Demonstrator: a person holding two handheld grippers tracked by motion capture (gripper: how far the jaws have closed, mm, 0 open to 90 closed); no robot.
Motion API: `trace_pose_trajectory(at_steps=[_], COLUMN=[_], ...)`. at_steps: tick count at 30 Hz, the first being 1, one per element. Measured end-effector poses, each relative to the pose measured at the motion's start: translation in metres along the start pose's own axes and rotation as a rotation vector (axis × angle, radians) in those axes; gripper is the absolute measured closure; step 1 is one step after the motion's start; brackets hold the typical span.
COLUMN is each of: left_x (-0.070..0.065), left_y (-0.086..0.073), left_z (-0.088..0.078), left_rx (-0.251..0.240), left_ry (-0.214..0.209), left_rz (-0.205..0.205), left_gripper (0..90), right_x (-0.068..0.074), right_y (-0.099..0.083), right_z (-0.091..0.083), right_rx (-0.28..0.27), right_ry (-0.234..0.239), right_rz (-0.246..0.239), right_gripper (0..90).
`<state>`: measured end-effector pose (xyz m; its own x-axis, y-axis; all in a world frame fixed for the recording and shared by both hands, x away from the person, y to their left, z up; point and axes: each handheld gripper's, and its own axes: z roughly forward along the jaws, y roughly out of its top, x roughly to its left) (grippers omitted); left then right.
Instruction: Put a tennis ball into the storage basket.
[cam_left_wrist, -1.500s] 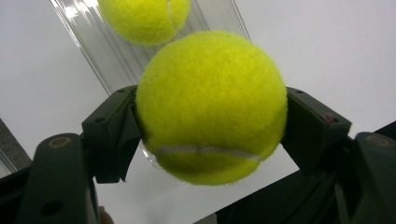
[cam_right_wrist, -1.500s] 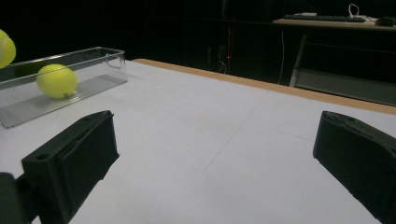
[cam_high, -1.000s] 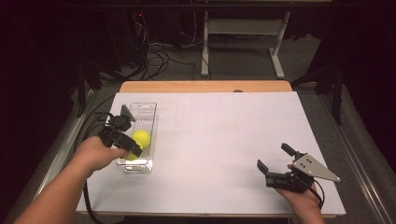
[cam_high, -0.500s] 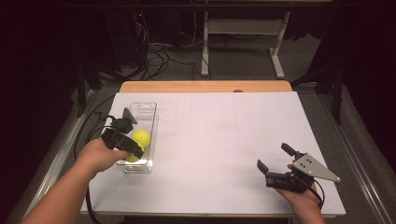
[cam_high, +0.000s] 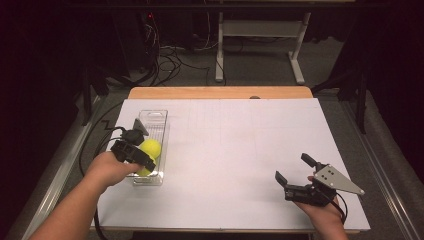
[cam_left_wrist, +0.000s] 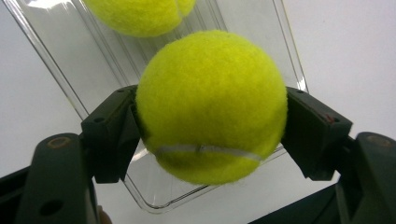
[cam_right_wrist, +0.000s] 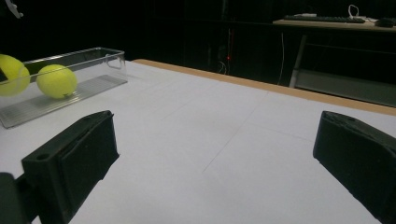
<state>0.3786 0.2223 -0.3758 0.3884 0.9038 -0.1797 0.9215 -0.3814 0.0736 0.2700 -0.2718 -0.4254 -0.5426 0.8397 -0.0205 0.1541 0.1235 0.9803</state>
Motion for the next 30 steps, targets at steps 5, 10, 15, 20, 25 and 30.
trace_pose_trajectory(at_steps=[5,10,15,20,25,30], left_x=[-0.003,-0.008,-0.013,-0.016,-0.017,-0.018], left_y=[0.000,0.000,0.002,0.003,0.004,0.003], left_z=[-0.002,-0.008,-0.021,-0.026,-0.027,-0.028], left_rx=[-0.009,-0.031,-0.049,-0.047,-0.040,-0.040], left_ry=[0.001,0.022,0.040,0.048,0.043,0.034], left_rz=[0.006,0.032,0.042,0.037,0.027,0.026], left_gripper=[26.6,19.0,0.7,0.6,0.6,0.6], right_x=[0.000,0.000,0.000,0.000,0.000,0.000], right_y=[0.000,0.000,0.000,0.000,0.000,0.001], right_z=[0.001,0.001,0.001,0.000,0.000,-0.001], right_rx=[0.002,0.002,0.003,0.001,0.000,-0.003], right_ry=[0.001,0.001,0.001,0.001,0.001,-0.002], right_rz=[0.000,-0.001,-0.002,-0.001,0.000,0.002], right_gripper=[0.1,0.1,0.1,0.1,0.1,0.1])
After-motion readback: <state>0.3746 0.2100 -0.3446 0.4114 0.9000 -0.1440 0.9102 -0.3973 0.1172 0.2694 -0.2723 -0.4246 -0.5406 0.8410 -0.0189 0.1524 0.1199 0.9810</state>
